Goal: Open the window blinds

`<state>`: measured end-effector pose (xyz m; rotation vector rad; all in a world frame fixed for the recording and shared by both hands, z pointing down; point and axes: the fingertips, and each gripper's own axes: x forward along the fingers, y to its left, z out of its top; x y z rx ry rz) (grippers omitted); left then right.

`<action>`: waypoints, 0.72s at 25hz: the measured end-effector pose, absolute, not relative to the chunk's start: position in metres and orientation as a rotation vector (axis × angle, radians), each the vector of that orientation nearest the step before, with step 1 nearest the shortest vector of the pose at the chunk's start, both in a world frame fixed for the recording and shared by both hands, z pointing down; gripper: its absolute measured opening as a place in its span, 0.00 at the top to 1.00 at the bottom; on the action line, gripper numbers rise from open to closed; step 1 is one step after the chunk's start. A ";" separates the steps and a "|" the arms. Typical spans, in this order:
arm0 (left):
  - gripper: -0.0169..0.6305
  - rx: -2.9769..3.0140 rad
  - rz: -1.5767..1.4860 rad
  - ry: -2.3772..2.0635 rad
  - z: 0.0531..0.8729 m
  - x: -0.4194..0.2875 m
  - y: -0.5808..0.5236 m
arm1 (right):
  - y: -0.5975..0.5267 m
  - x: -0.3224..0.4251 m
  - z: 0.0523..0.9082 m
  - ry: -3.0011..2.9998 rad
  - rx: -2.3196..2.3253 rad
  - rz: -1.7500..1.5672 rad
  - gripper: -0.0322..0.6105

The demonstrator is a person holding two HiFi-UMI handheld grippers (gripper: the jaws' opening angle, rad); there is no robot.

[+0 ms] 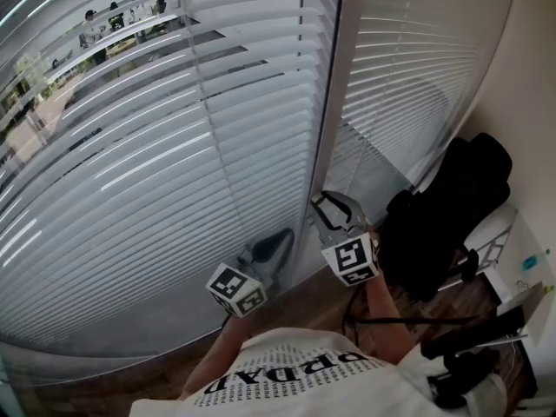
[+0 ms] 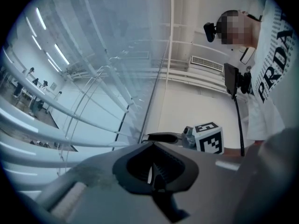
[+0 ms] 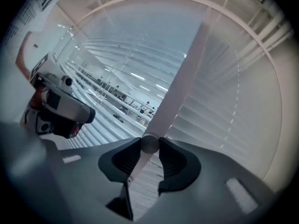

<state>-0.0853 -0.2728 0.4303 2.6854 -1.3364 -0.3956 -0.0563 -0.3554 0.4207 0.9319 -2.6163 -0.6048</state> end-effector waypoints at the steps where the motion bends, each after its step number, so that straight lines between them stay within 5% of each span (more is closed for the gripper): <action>1: 0.98 2.684 -0.394 -1.337 0.430 -0.086 -0.273 | -0.356 -0.056 0.420 -2.639 0.937 -0.563 0.74; 18: 0.98 2.682 -0.403 -1.307 0.444 -0.083 -0.265 | -0.356 -0.053 0.431 -2.851 1.036 -0.099 0.74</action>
